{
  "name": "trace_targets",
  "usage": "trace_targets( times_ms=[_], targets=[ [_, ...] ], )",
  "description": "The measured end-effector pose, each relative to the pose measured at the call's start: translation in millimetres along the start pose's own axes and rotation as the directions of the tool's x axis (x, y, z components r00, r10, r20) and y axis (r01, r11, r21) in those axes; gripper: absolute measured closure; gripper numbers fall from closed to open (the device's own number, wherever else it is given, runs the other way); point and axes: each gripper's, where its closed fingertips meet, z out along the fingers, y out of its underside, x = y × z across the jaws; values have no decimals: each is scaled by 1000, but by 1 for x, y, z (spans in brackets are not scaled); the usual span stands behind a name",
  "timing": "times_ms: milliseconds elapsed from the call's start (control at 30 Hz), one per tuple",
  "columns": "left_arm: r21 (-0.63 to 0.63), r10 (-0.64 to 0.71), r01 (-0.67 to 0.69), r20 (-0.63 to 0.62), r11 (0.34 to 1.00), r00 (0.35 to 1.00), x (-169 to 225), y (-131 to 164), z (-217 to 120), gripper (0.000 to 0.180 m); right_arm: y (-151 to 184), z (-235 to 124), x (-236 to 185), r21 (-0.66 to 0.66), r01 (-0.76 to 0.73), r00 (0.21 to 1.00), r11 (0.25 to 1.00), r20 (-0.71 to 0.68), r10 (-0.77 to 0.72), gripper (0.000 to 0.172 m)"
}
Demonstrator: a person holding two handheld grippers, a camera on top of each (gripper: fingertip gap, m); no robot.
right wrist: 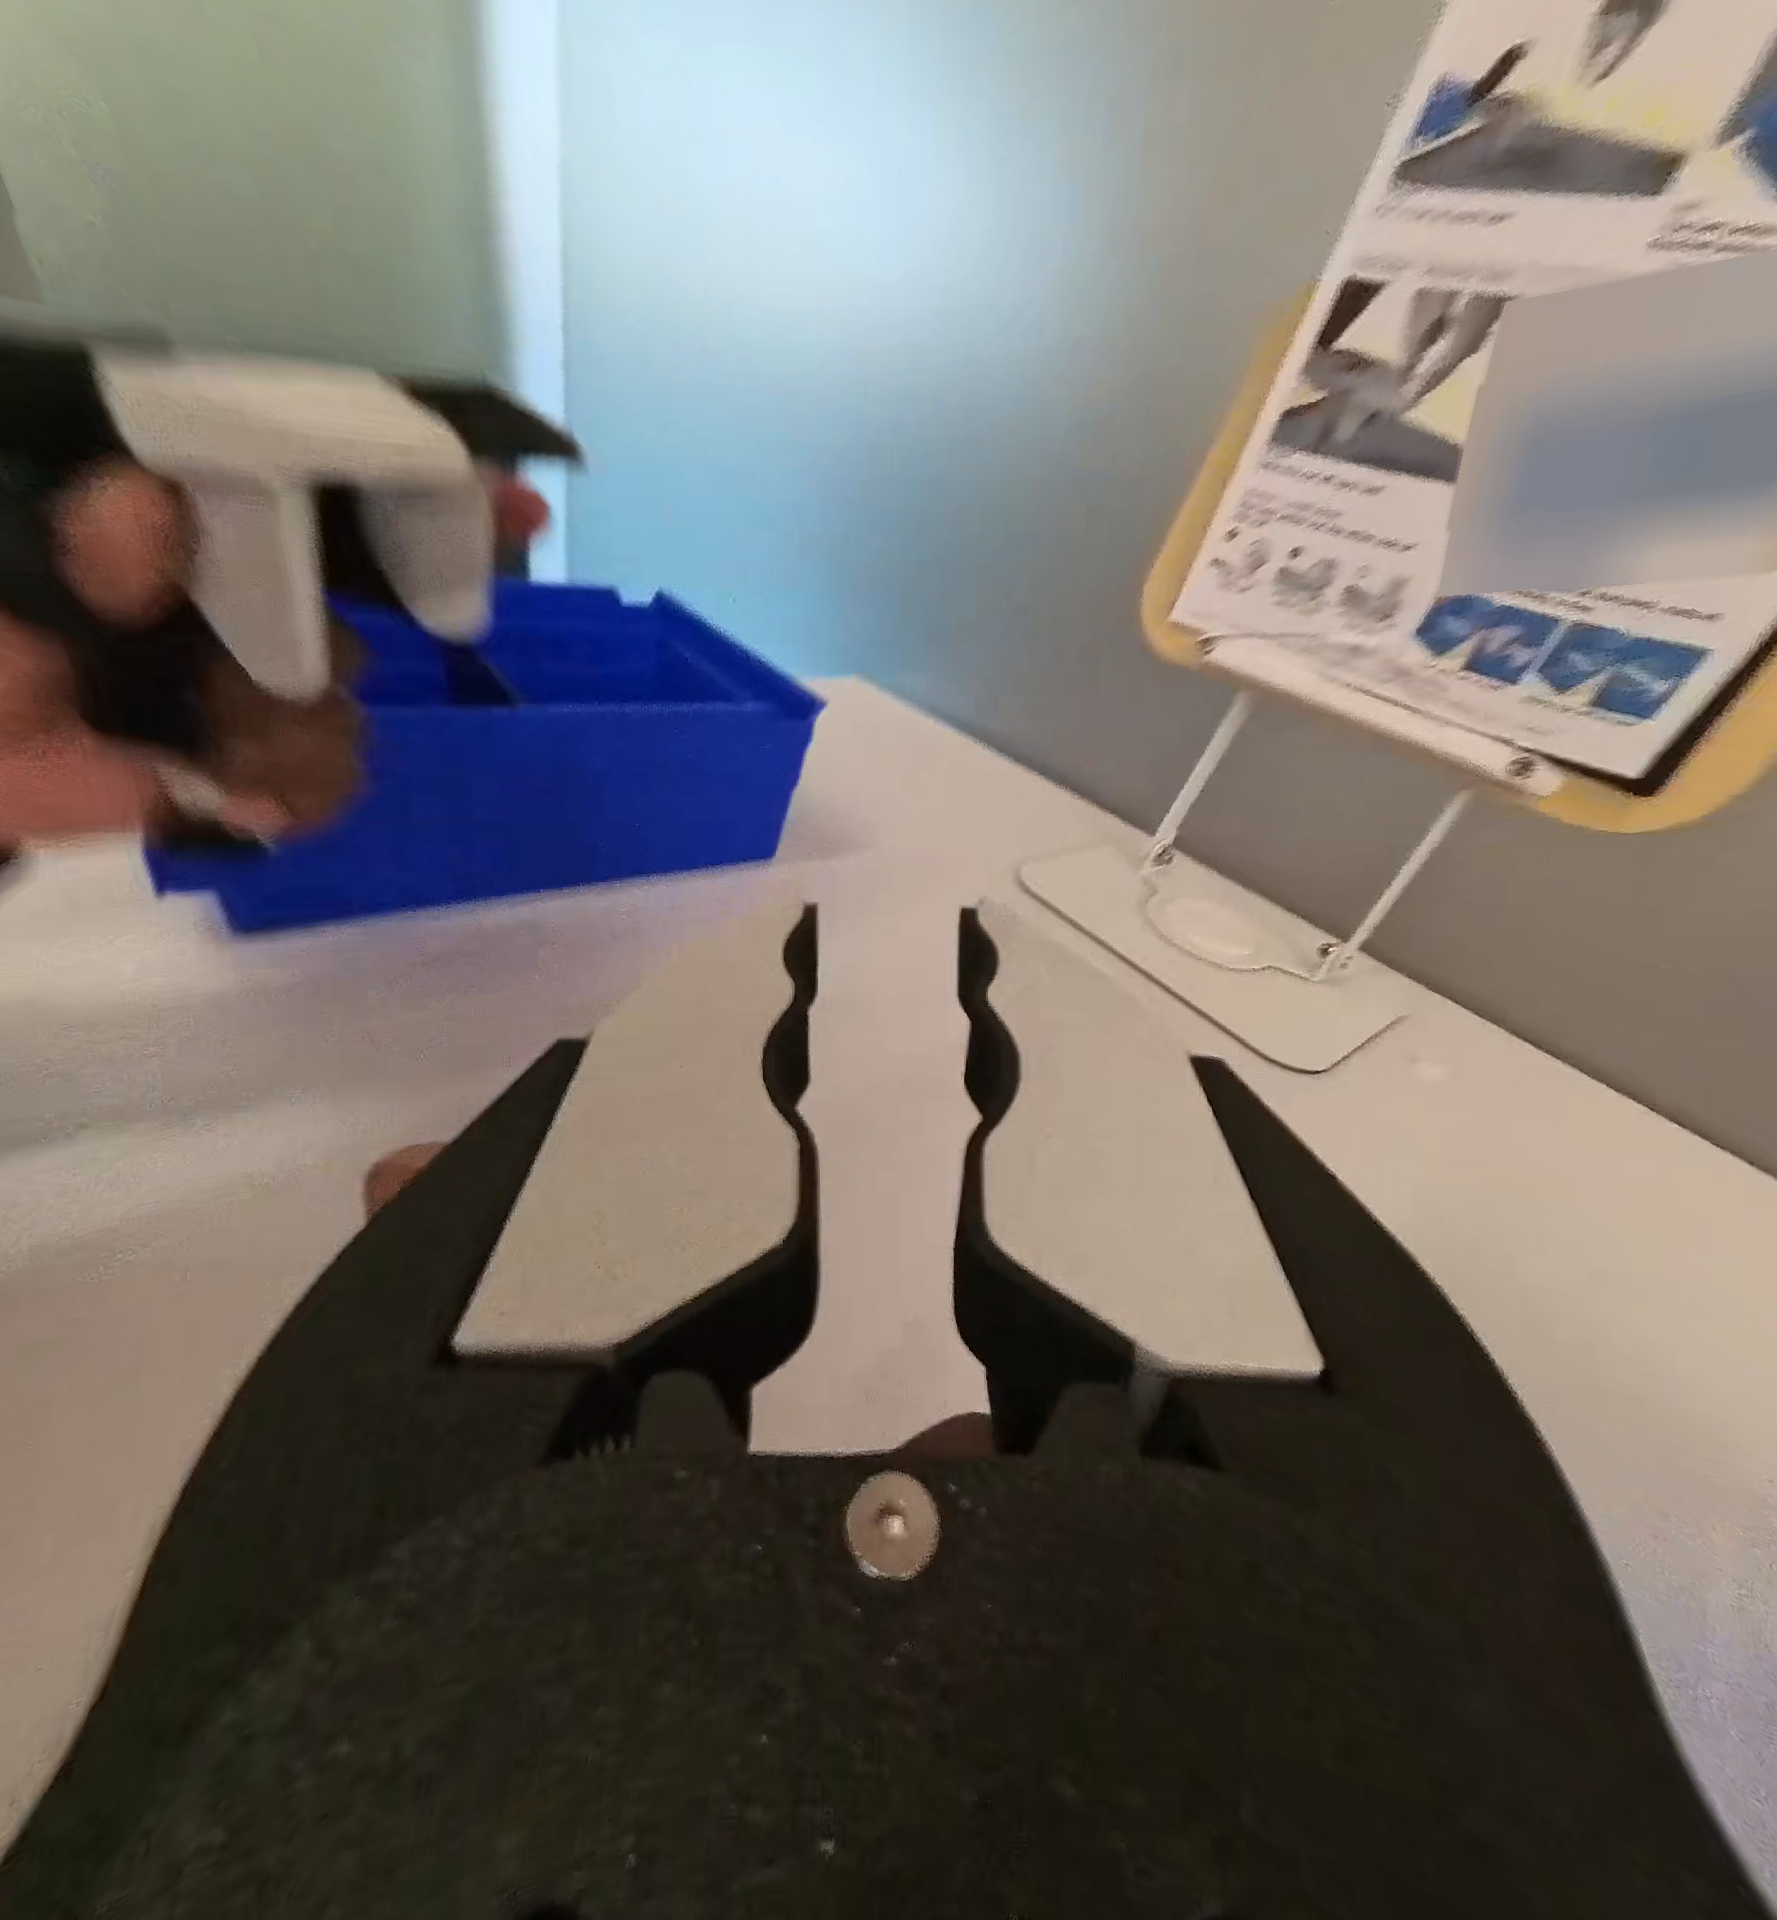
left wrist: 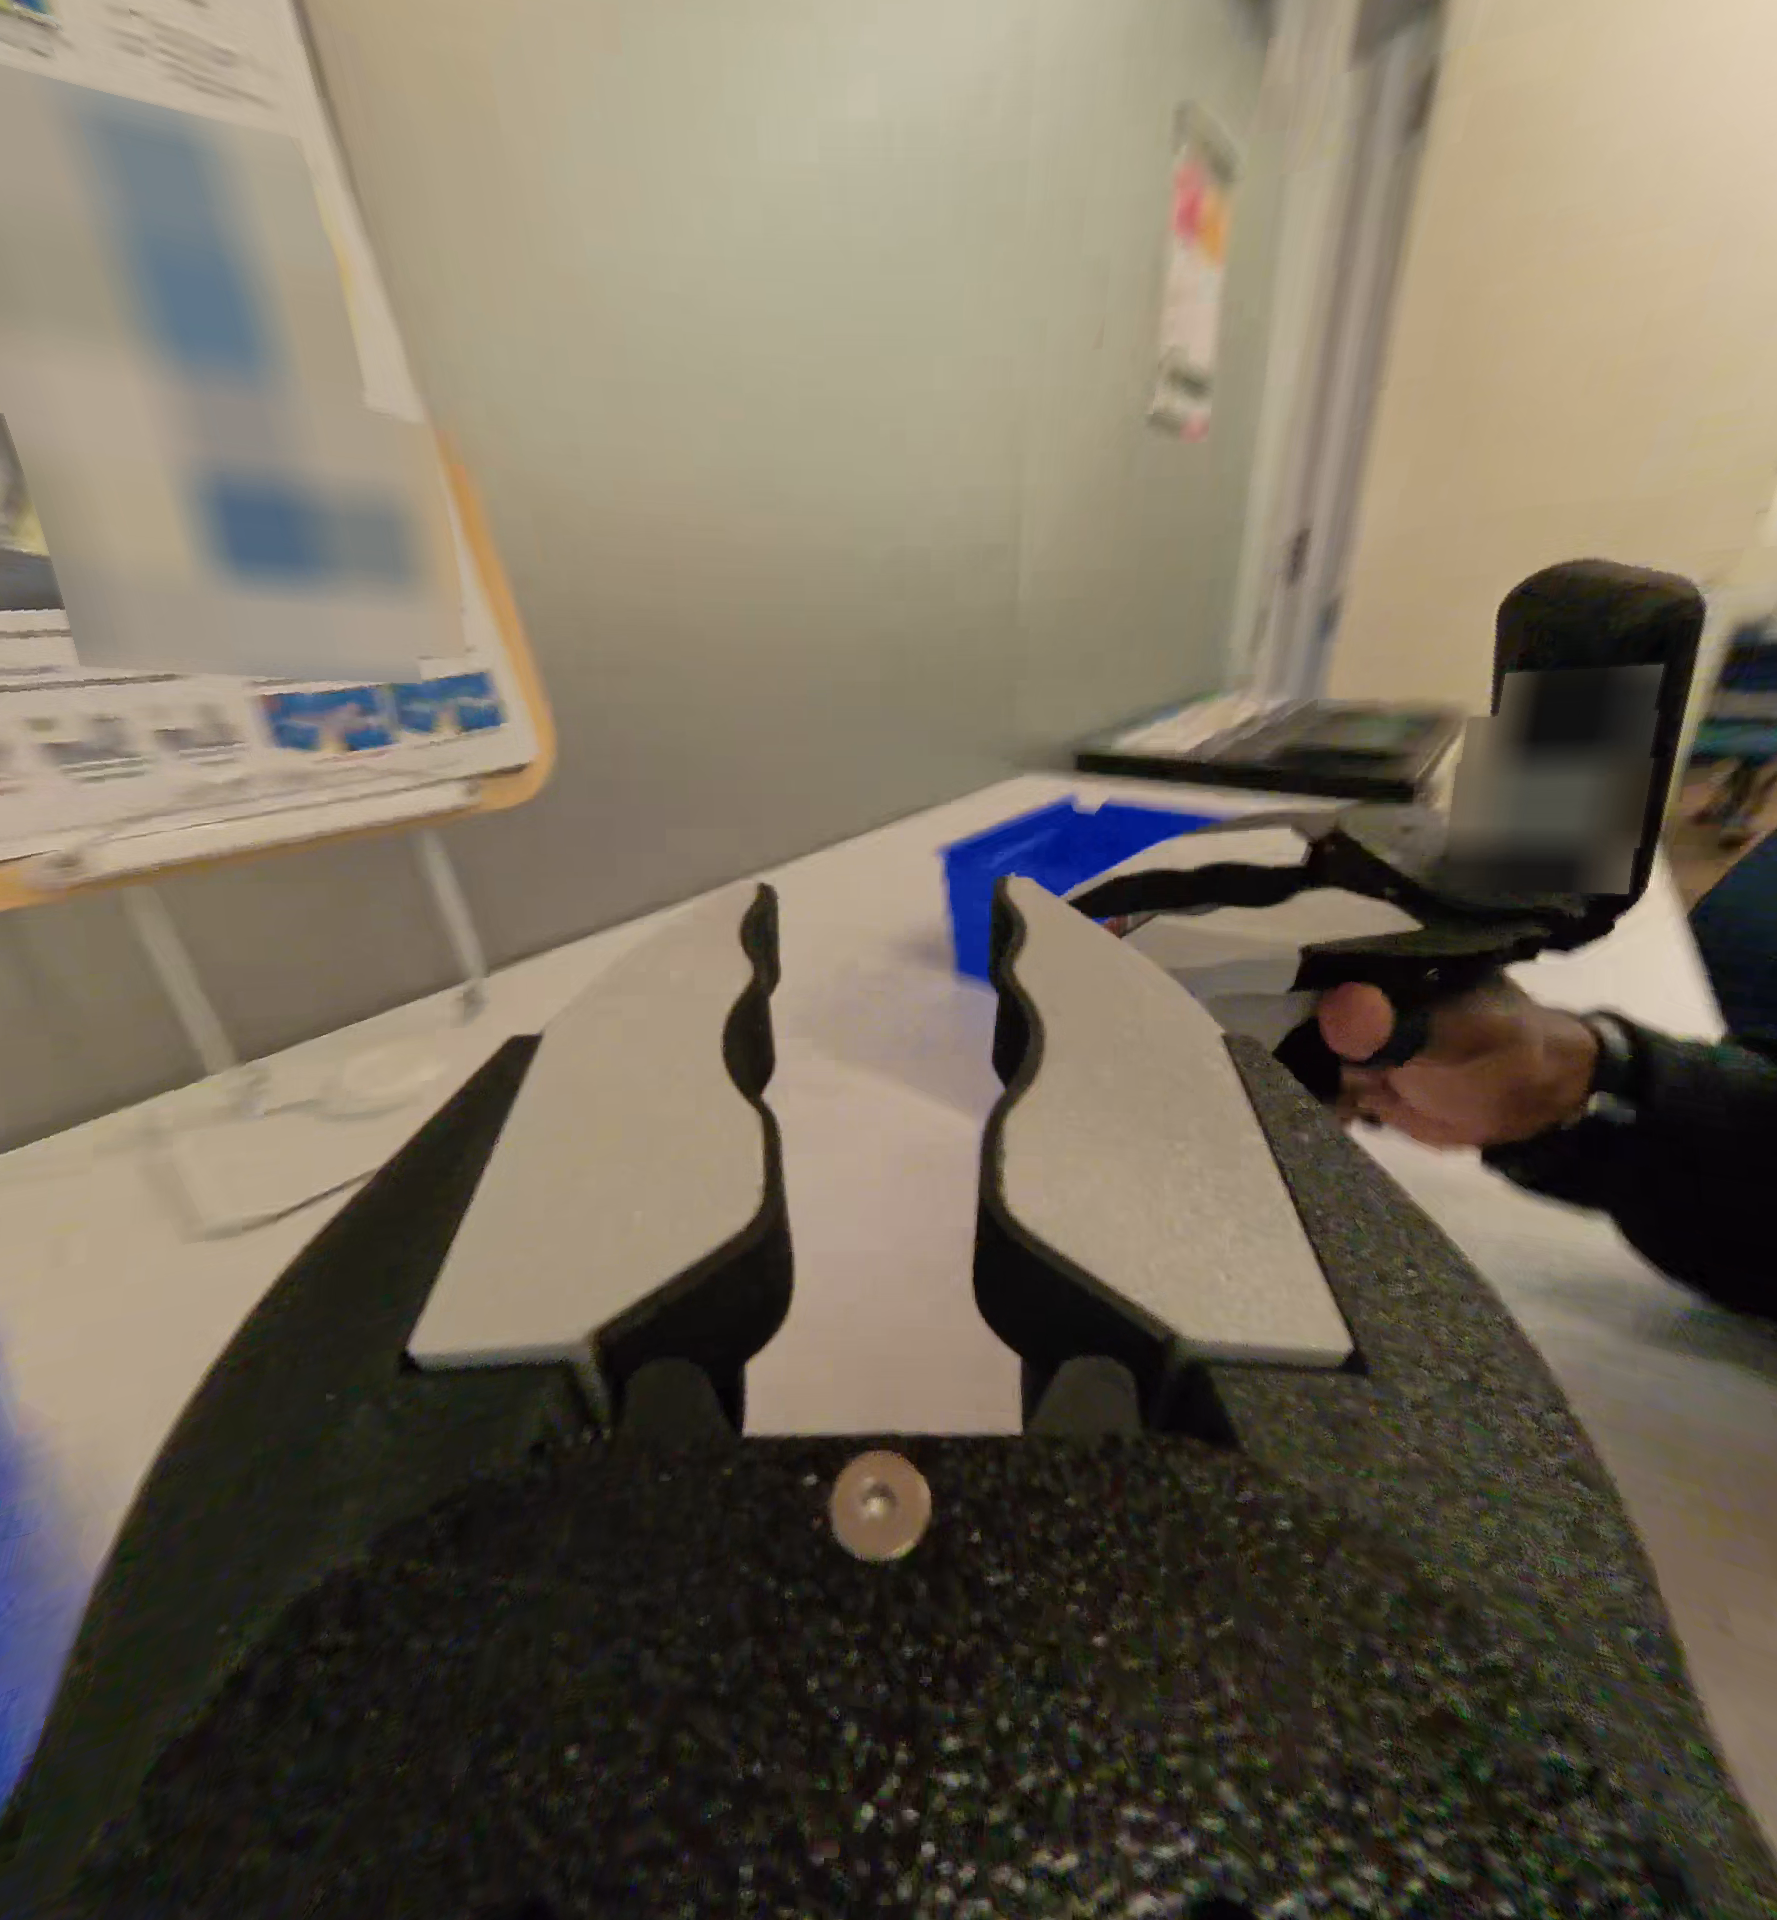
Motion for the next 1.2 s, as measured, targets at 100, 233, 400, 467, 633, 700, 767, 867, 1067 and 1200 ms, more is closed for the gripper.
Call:
trace_targets(
  times_ms=[100,233,400,467,633,700,767,867,1067,1200],
  targets=[
    [-303,131,-90,116,949,985,-37,-2,-68,139,19,12,-14,-48,15,997,999,77,-11,147],
    [-723,207,-46,136,689,969,-105,27,-161,141,39,23,-22,-77,-2,992,997,127,12,148],
    [-993,125,34,48,114,991,-140,99,-221,141,55,29,-25,-122,52,992,991,124,-37,148],
    [-1000,32,-11,-11,-12,999,-135,123,-223,141,60,27,-25,-134,87,991,987,116,-72,149],
    [-987,-143,-122,-106,-103,984,-115,155,-221,139,68,16,-21,-130,95,991,987,108,-81,151],
    [-986,-169,-141,-125,-90,978,-109,160,-217,137,70,14,-16,-124,70,993,990,105,-57,152],
    [-983,-171,-146,-127,-107,977,-108,164,-218,137,73,15,-12,-119,40,994,992,111,-27,153],
    [-978,-178,-146,-119,-148,977,-108,170,-221,137,79,17,-11,-126,27,992,992,125,-12,153],
    [-968,-159,-145,-113,-206,981,-116,175,-222,137,86,18,-19,-150,106,986,983,148,-84,153],
    [-954,-152,-169,-134,-249,979,-119,178,-223,140,87,18,-24,-155,147,980,977,158,-122,153]
  ],
)
